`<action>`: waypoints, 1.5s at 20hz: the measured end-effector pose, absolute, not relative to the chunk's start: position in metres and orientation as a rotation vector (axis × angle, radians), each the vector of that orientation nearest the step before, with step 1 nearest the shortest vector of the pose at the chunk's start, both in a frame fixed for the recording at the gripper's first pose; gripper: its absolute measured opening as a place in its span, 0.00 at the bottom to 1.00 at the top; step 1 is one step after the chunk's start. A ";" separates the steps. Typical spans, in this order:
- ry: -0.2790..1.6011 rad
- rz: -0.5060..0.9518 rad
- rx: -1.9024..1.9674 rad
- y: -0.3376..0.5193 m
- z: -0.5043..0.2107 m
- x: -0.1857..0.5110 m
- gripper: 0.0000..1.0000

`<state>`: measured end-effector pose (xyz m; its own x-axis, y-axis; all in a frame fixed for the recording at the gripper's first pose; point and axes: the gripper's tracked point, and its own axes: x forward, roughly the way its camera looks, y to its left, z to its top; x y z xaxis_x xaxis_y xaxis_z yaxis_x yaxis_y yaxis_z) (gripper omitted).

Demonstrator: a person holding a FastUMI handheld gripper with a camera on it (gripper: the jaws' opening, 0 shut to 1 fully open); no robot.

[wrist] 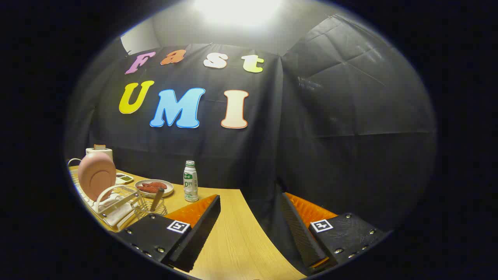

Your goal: Take the plate from the dish rack, then take the spoon from the basket and place it into the plate.

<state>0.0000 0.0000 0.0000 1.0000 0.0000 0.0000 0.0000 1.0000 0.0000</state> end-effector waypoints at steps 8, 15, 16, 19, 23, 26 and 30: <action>-0.020 0.165 0.039 0.084 0.077 -0.081 0.97; -0.103 0.319 0.136 0.165 0.155 -0.085 0.97; -0.107 0.340 0.148 0.175 0.162 -0.081 0.97; -0.106 0.391 0.190 0.203 0.185 -0.064 0.97; -0.062 0.451 0.200 0.237 0.197 -0.033 0.97; 0.038 0.512 0.196 0.265 0.186 -0.012 0.97; 0.235 0.567 0.182 0.300 0.147 0.013 0.97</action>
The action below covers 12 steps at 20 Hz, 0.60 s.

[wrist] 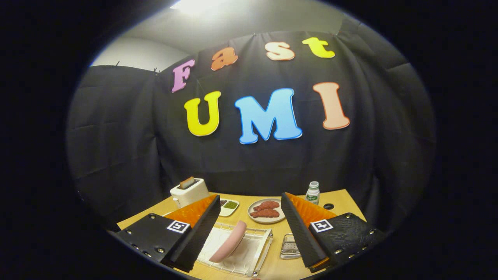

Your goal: Take the plate from the dish rack, then take the spoon from the basket and place it into the plate.

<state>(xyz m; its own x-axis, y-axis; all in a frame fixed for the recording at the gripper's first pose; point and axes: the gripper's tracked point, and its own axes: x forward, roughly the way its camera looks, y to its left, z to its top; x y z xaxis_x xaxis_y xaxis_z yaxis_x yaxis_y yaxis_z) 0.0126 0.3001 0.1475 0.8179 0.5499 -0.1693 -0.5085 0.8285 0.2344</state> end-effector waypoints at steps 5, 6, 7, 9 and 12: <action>0.519 0.633 0.179 0.340 0.086 0.029 0.97; 0.571 0.642 0.179 0.346 0.075 0.029 0.97; 0.621 0.646 0.173 0.351 0.064 0.031 0.98; 0.702 0.654 0.168 0.360 0.048 0.033 0.98; 0.847 0.671 0.161 0.372 0.018 0.026 0.98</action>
<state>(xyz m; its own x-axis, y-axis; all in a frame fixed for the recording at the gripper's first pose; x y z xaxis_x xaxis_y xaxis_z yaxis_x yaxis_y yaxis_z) 0.0258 0.3717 0.0180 0.4721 0.6071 -0.6392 -0.4836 0.7846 0.3880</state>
